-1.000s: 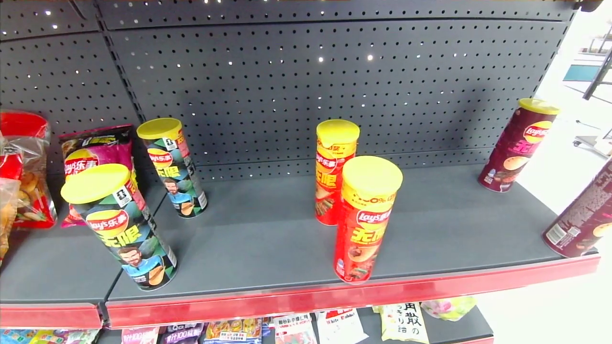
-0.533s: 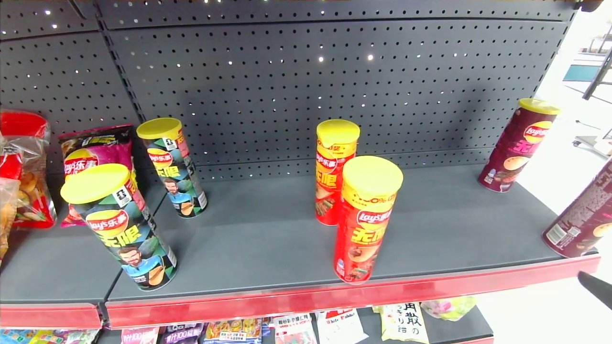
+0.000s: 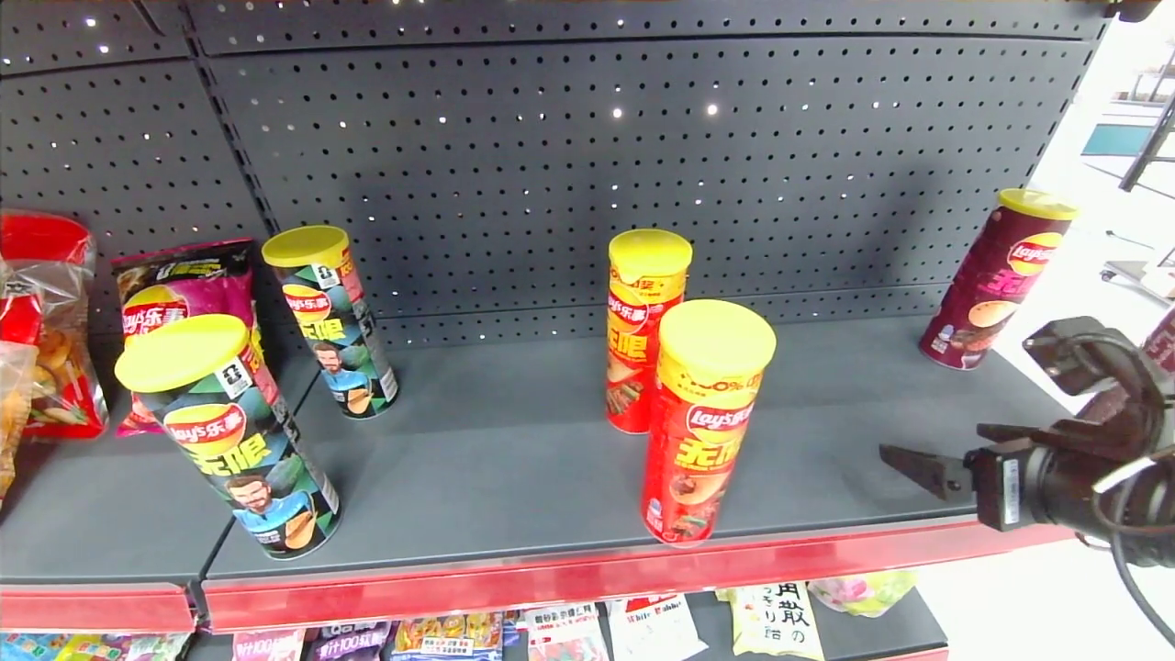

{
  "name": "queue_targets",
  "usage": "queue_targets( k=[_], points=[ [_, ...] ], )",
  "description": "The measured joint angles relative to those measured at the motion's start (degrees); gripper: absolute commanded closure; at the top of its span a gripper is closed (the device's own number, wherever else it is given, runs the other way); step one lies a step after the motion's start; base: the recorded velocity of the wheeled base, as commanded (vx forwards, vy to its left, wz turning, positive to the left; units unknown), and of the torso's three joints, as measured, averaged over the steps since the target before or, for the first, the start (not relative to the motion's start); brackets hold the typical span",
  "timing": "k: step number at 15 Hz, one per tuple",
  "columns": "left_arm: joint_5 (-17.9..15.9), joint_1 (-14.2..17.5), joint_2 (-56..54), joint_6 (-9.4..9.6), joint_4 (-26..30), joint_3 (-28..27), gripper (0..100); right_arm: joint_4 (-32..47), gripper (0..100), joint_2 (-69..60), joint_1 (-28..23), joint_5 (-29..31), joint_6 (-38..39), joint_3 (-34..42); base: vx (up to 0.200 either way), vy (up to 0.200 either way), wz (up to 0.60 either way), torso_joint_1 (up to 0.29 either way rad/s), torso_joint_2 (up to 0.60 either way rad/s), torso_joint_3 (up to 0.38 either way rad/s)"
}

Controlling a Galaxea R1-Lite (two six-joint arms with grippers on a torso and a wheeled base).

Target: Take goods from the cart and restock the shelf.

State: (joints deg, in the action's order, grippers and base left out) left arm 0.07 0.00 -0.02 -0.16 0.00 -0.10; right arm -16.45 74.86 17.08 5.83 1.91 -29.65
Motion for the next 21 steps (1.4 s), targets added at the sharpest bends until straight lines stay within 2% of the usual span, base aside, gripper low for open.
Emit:
queue_targets(
  k=[7,12,21],
  points=[
    [0.0,0.0,0.0,0.00,0.0,0.0,0,-5.3,0,9.5,7.6,1.3,4.7,-0.8,0.000,0.000,0.00,0.000,0.00,0.000],
    [0.0,0.0,0.0,0.00,0.0,0.0,0,-10.5,0,14.5,12.2,1.4,4.9,-0.6,0.000,0.000,0.00,0.000,0.00,0.000],
    [0.0,0.0,0.0,0.00,0.0,0.0,0,-13.9,0,20.3,14.1,1.5,4.5,-1.8,0.000,0.000,0.00,0.000,0.00,0.000]
  ],
)
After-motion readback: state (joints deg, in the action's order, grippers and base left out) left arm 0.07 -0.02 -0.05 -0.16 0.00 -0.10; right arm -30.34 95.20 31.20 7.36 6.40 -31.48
